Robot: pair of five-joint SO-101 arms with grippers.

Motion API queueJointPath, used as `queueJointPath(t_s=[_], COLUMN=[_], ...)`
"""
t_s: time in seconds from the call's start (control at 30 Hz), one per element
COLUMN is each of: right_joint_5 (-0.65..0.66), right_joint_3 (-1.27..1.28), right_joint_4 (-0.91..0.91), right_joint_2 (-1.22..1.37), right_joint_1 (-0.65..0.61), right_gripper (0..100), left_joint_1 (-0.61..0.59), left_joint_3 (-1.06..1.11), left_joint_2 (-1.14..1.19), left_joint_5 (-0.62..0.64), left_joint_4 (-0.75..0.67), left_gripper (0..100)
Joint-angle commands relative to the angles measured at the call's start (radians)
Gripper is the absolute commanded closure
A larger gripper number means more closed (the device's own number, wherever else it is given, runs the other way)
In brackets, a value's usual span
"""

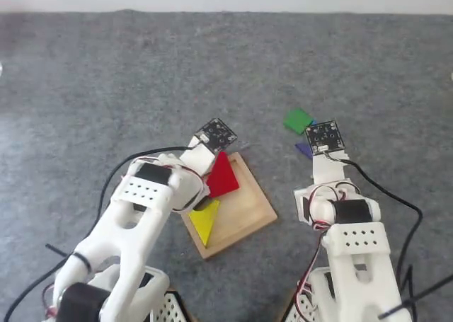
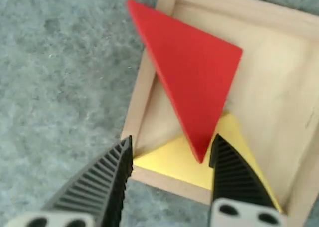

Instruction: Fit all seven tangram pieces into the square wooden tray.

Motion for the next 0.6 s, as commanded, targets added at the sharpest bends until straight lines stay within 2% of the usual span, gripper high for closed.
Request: queueJointPath(t_s=[0.0, 0.13, 0.47, 0.57], right_joint_5=[0.011, 0.011, 0.011, 0.011], right_joint_3=[-0.006, -0.006, -0.005, -0.008], right_joint_4=[-0.01, -0.01, -0.01, -0.01], right_joint_2=[-0.022, -0.022, -0.022, -0.022], right_joint_1=[0.01, 0.008, 0.008, 0.008], right_gripper=[72.6, 72.6, 72.6, 72.6], left_joint_1=[-0.052, -0.089, -0.095, -0.052], left_joint_3=[-0.025, -0.036, -0.042, -0.093], left_joint_2=[0.002, 0.003, 0.0, 0.002], left_joint_5=[-0.049, -0.057, -0.02, 0.074], left_joint_4=[-0.018, -0.061, -0.123, -0.135], left_gripper=[75, 75, 75, 75])
